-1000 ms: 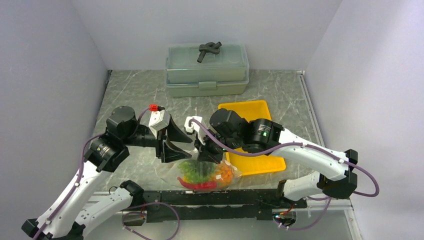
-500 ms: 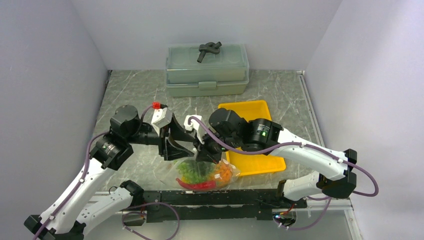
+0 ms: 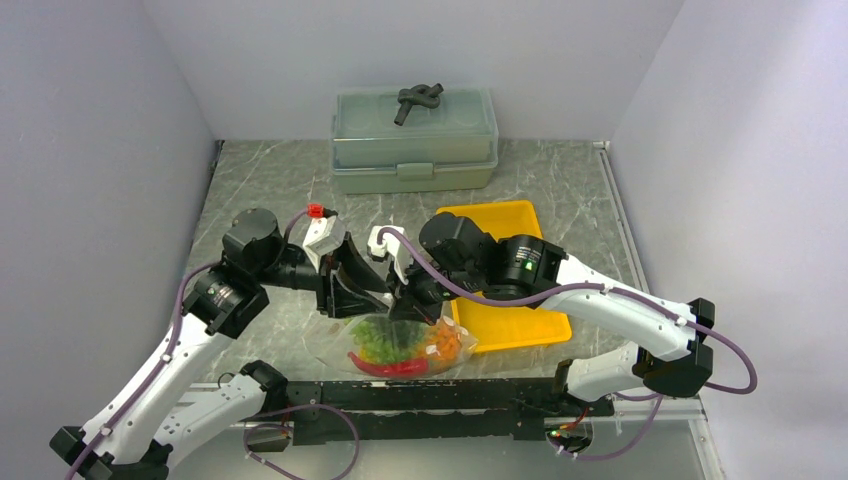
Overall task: Place the food in the zip-top bag and seal the zipper
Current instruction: Zip the zipper food storage bag.
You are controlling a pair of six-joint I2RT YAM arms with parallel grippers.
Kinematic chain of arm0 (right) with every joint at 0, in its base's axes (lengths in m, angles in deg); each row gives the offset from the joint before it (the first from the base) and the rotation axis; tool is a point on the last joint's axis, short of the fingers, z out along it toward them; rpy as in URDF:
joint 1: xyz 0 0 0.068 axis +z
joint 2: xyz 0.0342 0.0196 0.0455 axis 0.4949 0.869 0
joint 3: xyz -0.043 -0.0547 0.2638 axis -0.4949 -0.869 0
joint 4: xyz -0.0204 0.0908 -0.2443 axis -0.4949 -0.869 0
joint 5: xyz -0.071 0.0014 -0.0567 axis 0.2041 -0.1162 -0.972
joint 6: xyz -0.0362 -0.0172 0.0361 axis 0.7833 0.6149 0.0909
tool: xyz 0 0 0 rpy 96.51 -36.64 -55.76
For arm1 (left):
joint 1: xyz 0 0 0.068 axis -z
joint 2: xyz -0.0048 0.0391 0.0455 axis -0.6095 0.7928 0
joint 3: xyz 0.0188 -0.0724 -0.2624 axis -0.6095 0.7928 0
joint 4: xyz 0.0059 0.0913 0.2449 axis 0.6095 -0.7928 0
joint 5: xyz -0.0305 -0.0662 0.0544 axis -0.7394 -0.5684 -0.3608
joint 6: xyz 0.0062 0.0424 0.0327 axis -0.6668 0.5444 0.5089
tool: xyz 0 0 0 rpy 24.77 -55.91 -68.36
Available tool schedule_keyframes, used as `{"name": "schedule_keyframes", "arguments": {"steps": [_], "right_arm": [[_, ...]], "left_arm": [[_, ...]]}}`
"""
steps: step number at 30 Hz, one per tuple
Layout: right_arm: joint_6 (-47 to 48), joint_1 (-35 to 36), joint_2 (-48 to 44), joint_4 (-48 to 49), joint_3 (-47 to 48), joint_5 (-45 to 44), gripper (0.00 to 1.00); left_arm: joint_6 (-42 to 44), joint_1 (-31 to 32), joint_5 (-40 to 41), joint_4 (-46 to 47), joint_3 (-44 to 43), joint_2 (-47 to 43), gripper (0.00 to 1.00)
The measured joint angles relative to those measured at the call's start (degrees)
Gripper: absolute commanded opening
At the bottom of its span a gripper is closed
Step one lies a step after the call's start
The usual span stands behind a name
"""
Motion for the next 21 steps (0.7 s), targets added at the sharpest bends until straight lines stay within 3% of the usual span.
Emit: {"name": "schedule_keyframes", "arguments": {"steps": [9,11,13,21], "right_arm": [[-0.48,-0.15,0.00,0.68,0.00,0.17,0.00],[-0.57,-0.20,0.00,0.72,0.00,0.24,0.00],[-0.66,-0.22,0.00,0.76,0.00,0.28,0.00],[-0.94,-0.31,-0.04,0.72,-0.02,0.31,0.00]], "left_arm": [[-0.22,0.00,-1.40,0.13,0.00,0.76,0.23],[-0.22,0.00,-1.57,0.11,0.00,0.76,0.15],[-0.17,0.00,-1.62,0.11,0.00,0.76,0.01],[-0.35,0.00,-1.95,0.20,0.02,0.76,0.00]]}}
